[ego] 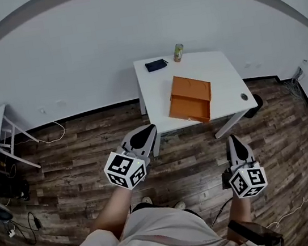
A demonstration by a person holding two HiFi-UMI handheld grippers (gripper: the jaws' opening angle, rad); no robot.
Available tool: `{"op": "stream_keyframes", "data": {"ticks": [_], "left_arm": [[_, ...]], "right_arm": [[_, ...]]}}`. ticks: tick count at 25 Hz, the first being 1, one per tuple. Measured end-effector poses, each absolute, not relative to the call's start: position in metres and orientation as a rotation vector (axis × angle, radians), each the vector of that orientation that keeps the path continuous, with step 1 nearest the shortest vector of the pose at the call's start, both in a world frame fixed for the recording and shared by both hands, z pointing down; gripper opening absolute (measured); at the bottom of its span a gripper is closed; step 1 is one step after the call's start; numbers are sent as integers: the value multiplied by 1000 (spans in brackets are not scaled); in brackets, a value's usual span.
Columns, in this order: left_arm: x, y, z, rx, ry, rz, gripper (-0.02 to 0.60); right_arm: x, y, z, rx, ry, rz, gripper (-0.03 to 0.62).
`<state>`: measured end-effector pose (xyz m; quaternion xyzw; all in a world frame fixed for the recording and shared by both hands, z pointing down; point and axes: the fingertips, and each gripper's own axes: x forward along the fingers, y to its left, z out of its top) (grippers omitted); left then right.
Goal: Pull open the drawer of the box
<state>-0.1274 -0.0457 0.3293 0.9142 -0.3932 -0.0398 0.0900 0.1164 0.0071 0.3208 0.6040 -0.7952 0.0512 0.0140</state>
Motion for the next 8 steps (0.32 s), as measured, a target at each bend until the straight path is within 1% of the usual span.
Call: {"op": "stream_keyframes", "data": {"ticks": [8], "left_arm": [[-114,-35,328,2699,-1185,-121,11]], "right_arm": [[126,18,323,1853,-2493,171,-8]]}}
